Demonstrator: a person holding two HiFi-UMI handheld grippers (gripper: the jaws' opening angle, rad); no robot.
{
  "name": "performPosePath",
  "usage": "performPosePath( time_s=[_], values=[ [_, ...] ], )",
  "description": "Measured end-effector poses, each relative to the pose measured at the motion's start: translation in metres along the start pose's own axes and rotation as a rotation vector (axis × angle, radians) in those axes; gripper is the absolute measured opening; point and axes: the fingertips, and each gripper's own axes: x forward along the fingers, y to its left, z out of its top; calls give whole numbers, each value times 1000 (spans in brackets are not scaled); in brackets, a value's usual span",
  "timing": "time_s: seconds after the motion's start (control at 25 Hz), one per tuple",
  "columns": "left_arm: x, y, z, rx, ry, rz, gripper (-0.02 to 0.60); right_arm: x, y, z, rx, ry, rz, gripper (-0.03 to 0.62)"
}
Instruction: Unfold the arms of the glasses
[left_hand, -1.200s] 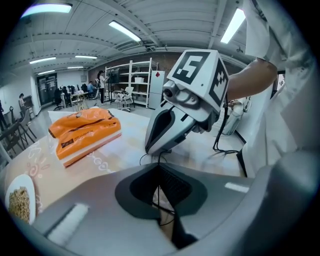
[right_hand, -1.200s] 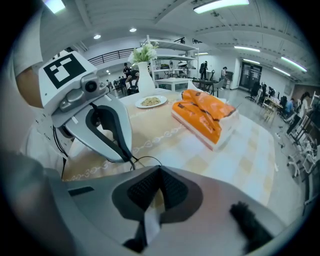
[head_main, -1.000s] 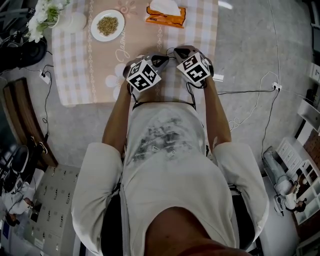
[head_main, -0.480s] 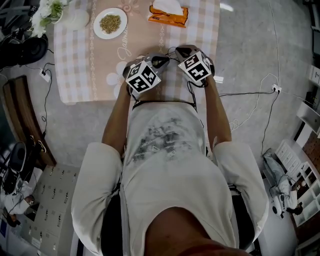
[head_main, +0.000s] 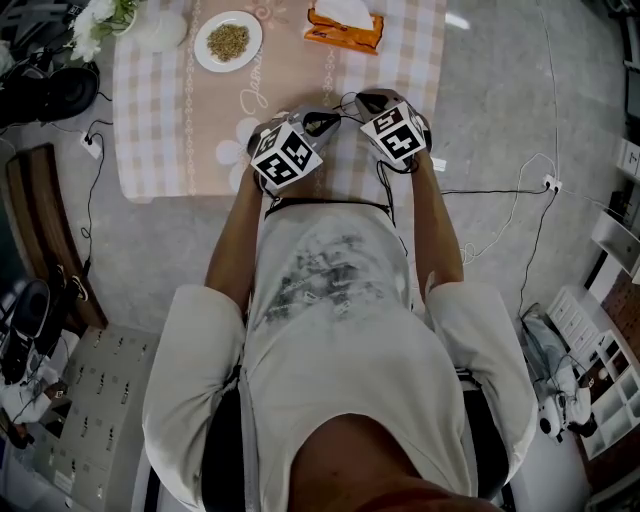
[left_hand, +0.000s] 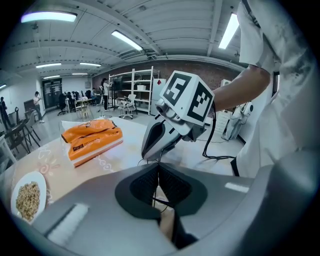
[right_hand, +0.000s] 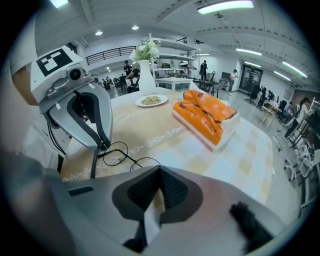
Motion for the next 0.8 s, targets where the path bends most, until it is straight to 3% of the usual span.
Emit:
performPosePath(
  time_s=[0.32, 0.8],
  values=[
    [-6, -3, 1, -2, -9, 17, 14, 0, 0, 0, -9, -2, -3, 17],
    [-24, 6, 0, -63, -58, 65, 11, 0, 1, 1, -49, 4, -31, 17]
  ],
)
